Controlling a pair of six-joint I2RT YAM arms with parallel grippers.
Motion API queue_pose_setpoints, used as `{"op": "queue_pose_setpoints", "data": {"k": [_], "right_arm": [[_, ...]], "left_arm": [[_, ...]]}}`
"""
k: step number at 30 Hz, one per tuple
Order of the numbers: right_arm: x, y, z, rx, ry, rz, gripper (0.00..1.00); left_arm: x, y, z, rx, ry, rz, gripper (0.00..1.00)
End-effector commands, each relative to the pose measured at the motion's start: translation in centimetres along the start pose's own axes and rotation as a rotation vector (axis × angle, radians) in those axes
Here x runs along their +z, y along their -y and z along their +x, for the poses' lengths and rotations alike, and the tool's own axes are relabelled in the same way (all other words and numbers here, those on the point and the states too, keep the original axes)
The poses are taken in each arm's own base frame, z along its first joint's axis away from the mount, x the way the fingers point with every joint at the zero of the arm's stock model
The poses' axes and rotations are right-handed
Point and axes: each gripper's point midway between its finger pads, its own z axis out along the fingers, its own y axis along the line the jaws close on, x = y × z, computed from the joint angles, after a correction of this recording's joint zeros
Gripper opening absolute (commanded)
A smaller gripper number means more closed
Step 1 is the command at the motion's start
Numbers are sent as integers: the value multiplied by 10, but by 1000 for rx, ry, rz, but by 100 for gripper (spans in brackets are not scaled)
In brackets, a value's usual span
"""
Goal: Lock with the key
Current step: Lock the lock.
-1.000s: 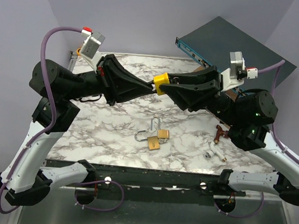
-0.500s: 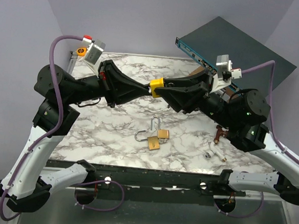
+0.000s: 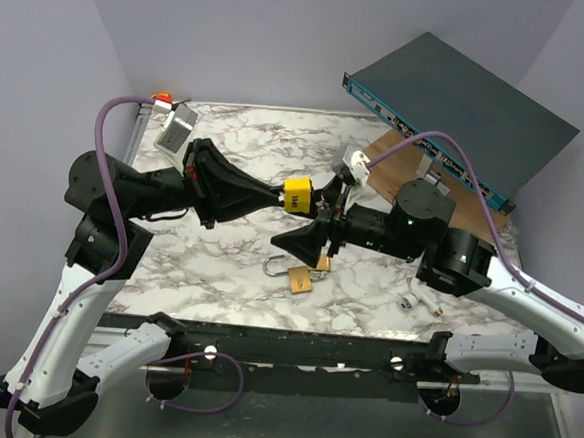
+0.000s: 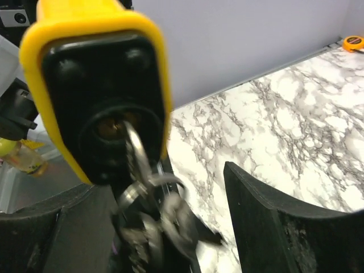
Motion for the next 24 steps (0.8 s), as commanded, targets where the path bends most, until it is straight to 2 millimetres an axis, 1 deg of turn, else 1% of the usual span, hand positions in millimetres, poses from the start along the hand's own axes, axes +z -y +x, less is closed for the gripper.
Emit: {"op": "queue_pose_setpoints", "data": {"k": [1, 4, 6, 10, 13, 16, 20, 22, 24], "right_arm": [[-31, -3, -20, -73, 49, 13, 74], [-44, 1, -26, -101, 63, 46, 75], [-49, 4, -27, -118, 64, 61, 73], [-52, -14, -35, -145, 63, -31, 67], [-48, -23, -38, -159, 53, -84, 61], [-46, -34, -41, -166, 45, -146, 57], [-47, -50, -41, -161, 22, -231, 50], [-47, -52, -37, -159, -1, -248, 46], [-48, -53, -31, -154, -23, -257, 45]], "left_arm": [[-14, 26, -7, 119, 23, 56, 0], [-22, 26, 0, 134, 2, 29, 0], [-27, 23, 6, 147, -15, -1, 0], [-37, 18, 21, 169, -62, -29, 0], [-41, 20, 31, 185, -88, 1, 0], [-43, 22, 39, 190, -110, 29, 0], [-45, 25, 43, 194, -115, 51, 0], [-46, 27, 44, 194, -111, 63, 0], [-46, 29, 43, 194, -111, 74, 0]]}}
